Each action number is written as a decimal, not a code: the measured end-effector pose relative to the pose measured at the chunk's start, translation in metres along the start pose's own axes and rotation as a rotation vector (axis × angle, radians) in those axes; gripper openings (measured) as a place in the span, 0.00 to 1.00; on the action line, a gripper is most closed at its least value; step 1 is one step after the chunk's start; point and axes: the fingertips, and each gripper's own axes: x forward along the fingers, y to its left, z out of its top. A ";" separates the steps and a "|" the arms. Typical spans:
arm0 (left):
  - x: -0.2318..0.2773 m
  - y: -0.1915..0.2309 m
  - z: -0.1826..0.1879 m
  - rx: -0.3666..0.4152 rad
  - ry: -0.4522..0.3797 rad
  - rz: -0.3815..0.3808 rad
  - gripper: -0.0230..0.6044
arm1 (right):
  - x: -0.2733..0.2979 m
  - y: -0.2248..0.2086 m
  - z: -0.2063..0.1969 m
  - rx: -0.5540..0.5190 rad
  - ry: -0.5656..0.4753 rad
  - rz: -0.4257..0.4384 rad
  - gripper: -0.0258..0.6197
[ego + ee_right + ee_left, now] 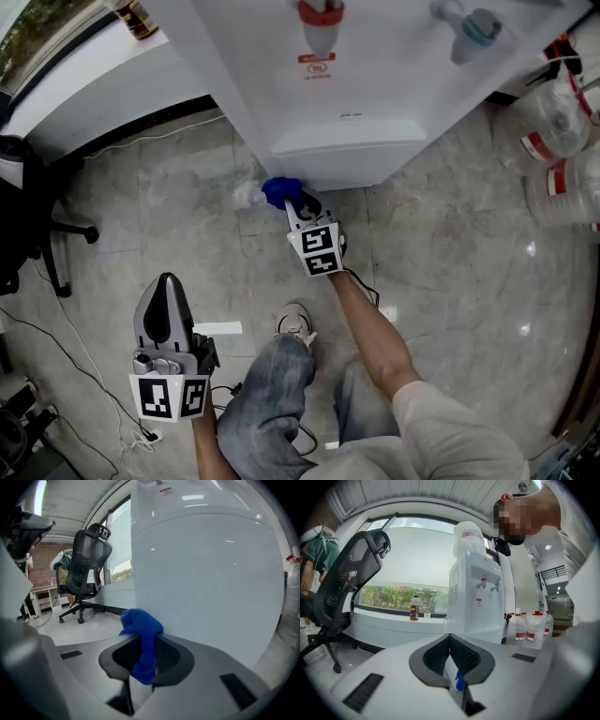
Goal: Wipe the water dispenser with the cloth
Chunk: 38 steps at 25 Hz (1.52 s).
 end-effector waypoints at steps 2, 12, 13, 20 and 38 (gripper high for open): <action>0.007 -0.005 0.000 -0.001 -0.001 -0.016 0.05 | -0.006 -0.018 -0.005 -0.015 0.007 -0.021 0.16; 0.051 -0.056 -0.002 0.009 0.006 -0.134 0.05 | -0.062 -0.147 -0.046 0.016 0.059 -0.228 0.16; 0.055 -0.061 -0.003 0.010 0.008 -0.148 0.05 | -0.068 -0.159 -0.049 0.021 0.062 -0.249 0.16; 0.070 -0.077 -0.003 0.004 0.012 -0.181 0.05 | -0.102 -0.223 -0.060 0.066 0.056 -0.390 0.16; 0.006 -0.017 0.001 0.010 0.002 -0.012 0.05 | -0.022 -0.003 -0.062 0.094 0.068 -0.016 0.16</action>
